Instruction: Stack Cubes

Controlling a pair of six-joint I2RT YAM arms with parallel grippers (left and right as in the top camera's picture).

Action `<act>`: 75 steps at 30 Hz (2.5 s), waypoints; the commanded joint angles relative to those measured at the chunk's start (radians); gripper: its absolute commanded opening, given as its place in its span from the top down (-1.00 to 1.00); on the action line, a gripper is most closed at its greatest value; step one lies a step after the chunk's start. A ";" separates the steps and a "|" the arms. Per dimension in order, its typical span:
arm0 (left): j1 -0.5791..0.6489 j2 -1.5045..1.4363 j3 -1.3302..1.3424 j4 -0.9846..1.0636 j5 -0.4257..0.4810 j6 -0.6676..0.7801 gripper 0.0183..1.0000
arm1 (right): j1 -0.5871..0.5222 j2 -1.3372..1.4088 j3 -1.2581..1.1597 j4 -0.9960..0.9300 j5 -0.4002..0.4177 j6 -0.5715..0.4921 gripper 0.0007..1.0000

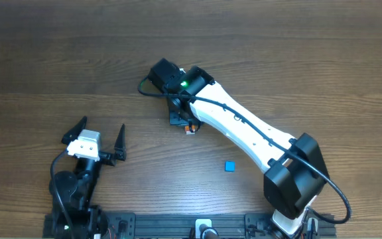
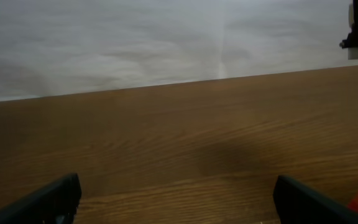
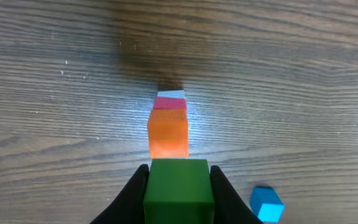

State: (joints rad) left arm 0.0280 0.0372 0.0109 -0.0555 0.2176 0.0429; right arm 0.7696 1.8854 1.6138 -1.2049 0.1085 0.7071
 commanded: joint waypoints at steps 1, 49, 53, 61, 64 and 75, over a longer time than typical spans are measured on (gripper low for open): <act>-0.005 -0.005 -0.005 0.000 0.010 0.018 -1.00 | 0.021 0.027 0.009 -0.003 0.009 0.041 0.98; -0.005 -0.005 -0.005 0.000 0.010 0.018 -1.00 | 0.002 0.097 -0.015 0.039 0.017 0.047 0.96; -0.005 -0.005 -0.005 0.000 0.010 0.018 -1.00 | 0.002 0.097 -0.016 0.046 0.017 0.048 0.95; -0.005 -0.005 -0.005 0.000 0.010 0.018 -1.00 | 0.002 0.097 -0.034 0.064 0.016 0.048 0.90; -0.005 -0.005 -0.005 0.000 0.010 0.018 -1.00 | 0.002 0.097 -0.039 0.068 0.016 0.048 0.90; -0.005 -0.005 -0.005 0.000 0.010 0.018 -1.00 | 0.002 0.097 -0.039 0.068 0.016 0.048 0.25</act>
State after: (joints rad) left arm 0.0280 0.0372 0.0109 -0.0555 0.2176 0.0429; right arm 0.7776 1.9667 1.5856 -1.1393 0.1081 0.7471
